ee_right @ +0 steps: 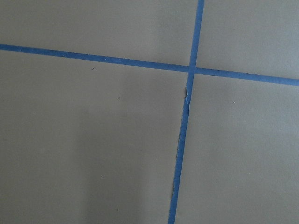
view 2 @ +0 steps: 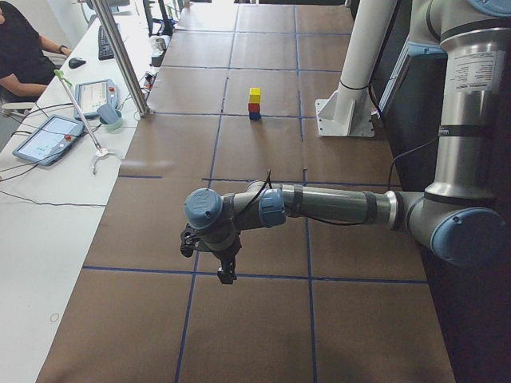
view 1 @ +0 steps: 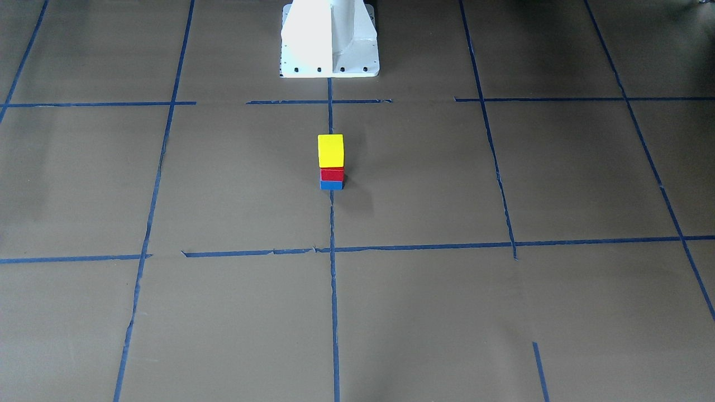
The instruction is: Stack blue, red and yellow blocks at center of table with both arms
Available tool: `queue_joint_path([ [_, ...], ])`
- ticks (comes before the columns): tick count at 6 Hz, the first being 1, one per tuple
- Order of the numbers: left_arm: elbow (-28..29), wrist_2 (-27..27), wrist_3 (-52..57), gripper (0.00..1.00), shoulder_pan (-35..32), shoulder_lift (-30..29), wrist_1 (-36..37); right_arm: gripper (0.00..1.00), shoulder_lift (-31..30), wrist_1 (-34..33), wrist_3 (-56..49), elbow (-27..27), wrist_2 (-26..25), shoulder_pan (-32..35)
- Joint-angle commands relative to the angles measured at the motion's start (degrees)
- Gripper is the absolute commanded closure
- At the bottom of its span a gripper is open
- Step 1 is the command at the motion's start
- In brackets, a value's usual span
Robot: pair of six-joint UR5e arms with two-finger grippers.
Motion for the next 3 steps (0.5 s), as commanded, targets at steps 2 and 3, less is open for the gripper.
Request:
queue_joint_path([
  [2, 0.84, 0.08, -1.75, 0.0, 0.05, -0.45, -1.69, 0.0, -0.53, 0.47, -0.11, 0.22, -2.33, 0.0],
  [3, 0.76, 3.73, -1.76, 0.0, 0.05, -0.45, -2.14, 0.0, -0.7, 0.56, -0.37, 0.3, -2.87, 0.0],
])
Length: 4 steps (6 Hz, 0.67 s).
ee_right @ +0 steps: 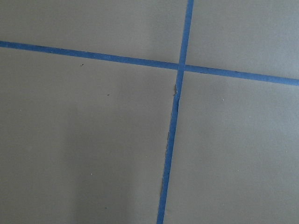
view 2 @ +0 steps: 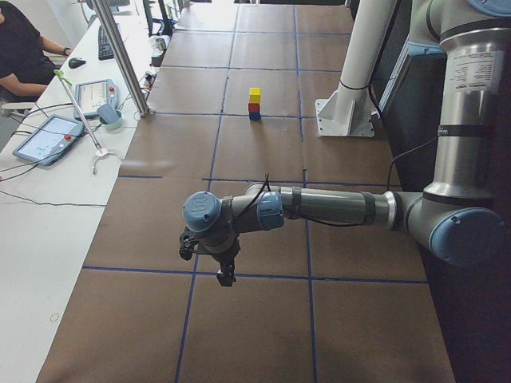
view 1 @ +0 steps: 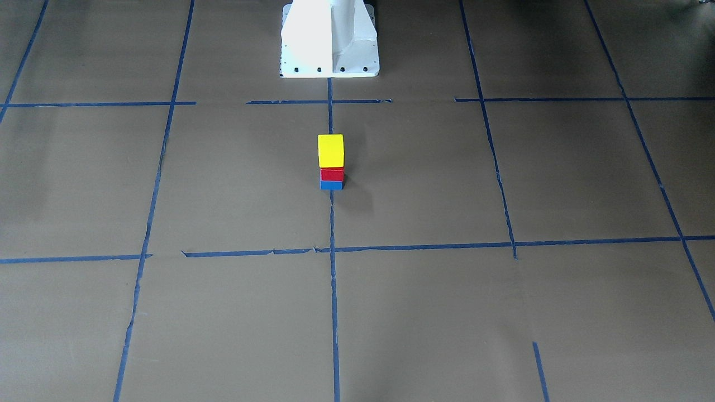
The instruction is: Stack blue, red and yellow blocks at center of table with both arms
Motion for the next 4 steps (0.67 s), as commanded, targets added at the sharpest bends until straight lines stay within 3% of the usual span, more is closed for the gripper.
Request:
queue_joint_path([
  [1, -0.11, 5.55, -0.39, 0.0, 0.0, -0.21, -1.34, 0.0, -0.22, 0.12, -0.19, 0.06, -0.69, 0.0],
  [4, 0.41, 5.49, -0.21, 0.0, 0.35, 0.4, -4.14, 0.0, -0.31, 0.2, -0.19, 0.15, -0.43, 0.0],
])
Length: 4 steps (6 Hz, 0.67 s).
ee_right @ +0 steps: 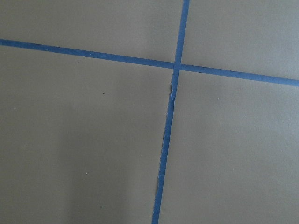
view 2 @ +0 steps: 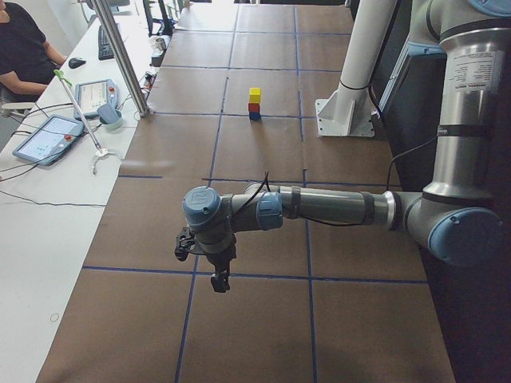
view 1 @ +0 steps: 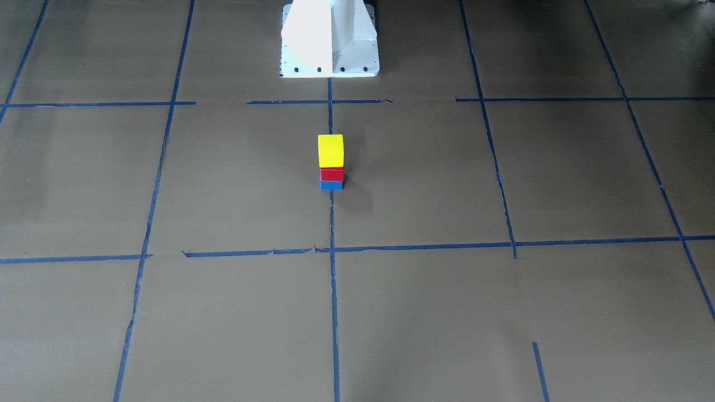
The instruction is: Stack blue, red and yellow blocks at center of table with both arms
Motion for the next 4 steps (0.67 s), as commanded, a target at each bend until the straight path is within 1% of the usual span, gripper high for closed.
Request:
queue_joint_path([
  [1, 1.25, 0.25, 0.06, 0.0, 0.39, 0.54, -4.88, 0.0, -0.66, 0.18, 0.0, 0.05, 0.39, 0.0],
  [2, 1.52, 0.17, -0.11, 0.0, 0.48, 1.41, -10.14, 0.0, -0.75, 0.18, 0.09, 0.22, 0.65, 0.0],
  [3, 0.65, -0.01, 0.24, 0.0, 0.39, 1.42, -10.02, 0.0, -0.67, 0.1, 0.26, -0.13, 2.83, 0.0],
  [4, 0.64, -1.66, 0.41, 0.0, 0.39, 1.51, -9.93, 0.0, -0.58, 0.1, 0.35, -0.04, 3.46, 0.0],
])
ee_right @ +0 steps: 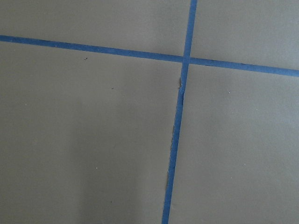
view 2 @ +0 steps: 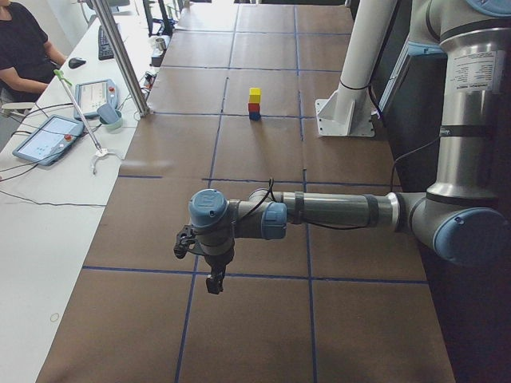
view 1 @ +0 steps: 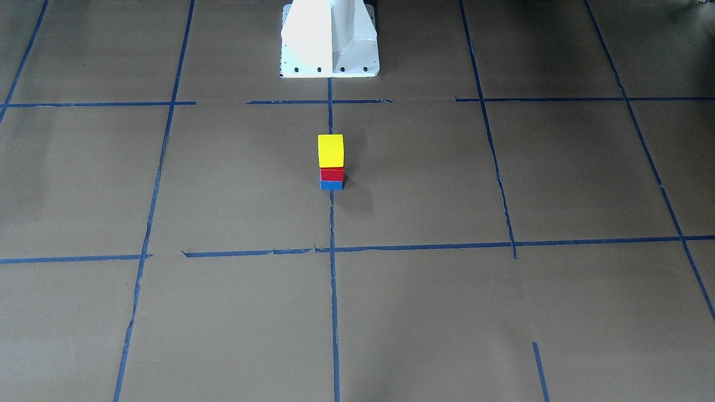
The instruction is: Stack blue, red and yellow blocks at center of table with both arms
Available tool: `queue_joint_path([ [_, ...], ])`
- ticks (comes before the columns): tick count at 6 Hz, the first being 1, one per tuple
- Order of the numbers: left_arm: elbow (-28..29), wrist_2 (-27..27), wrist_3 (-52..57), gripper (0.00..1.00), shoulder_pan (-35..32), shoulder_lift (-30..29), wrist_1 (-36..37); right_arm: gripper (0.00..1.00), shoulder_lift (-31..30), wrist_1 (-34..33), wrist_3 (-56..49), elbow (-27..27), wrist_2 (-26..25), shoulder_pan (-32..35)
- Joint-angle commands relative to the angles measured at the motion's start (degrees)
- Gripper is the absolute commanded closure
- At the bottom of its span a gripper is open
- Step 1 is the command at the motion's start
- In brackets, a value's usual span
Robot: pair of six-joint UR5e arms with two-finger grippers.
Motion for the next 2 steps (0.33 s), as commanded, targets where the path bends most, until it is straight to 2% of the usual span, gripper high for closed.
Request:
queue_joint_path([
  [1, 0.0, -7.43, 0.19, 0.0, -0.01, 0.12, -0.14, 0.0, 0.24, -0.37, -0.07, 0.15, 0.97, 0.0],
  [2, -0.08, -7.84, 0.19, 0.0, -0.01, 0.21, -0.22, 0.0, 0.33, -0.63, -0.24, 0.15, 0.53, -1.31],
])
